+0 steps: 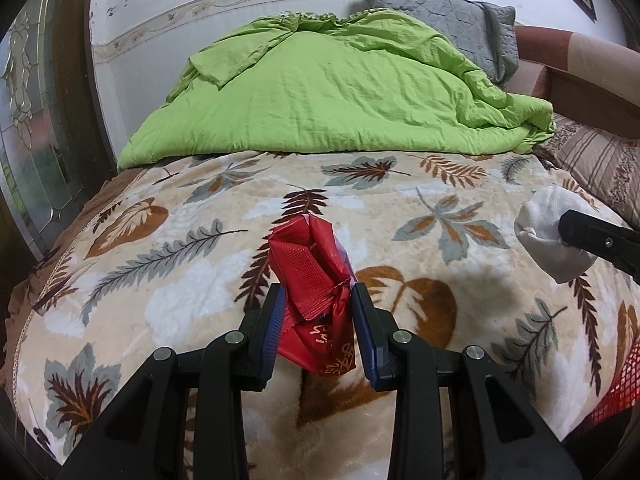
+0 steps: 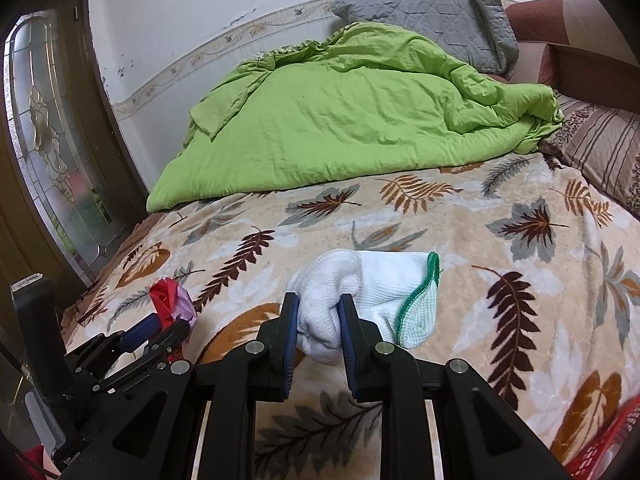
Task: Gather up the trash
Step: 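Lift the red wrapper and white sock off the blanket with both tools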
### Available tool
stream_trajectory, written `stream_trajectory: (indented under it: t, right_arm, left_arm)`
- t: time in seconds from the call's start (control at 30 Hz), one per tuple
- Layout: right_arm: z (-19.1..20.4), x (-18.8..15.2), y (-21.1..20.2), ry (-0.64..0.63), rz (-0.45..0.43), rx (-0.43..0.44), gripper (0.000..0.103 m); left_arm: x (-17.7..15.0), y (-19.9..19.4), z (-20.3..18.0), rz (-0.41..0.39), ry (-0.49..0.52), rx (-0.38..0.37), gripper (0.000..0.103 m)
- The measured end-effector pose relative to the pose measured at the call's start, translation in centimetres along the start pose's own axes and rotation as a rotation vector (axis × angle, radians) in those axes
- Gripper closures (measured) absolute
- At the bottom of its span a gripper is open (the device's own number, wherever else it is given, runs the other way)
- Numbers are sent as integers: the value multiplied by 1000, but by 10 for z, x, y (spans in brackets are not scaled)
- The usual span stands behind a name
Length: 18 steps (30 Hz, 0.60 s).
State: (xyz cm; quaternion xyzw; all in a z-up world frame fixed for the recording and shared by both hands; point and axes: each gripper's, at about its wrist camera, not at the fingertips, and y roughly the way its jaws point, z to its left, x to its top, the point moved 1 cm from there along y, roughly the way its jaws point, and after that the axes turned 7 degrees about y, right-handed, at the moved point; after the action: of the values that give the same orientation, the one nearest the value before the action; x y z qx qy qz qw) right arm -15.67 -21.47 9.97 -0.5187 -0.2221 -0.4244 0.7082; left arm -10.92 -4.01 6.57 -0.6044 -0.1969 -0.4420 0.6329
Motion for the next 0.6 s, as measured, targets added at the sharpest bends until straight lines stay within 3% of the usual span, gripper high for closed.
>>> stream_trajectory:
  t: [0.6]
  right_arm:
    - [-7, -10, -18, 13, -3, 22, 81]
  left_arm:
    - [-3, -19, -18, -35, 47, -35, 70]
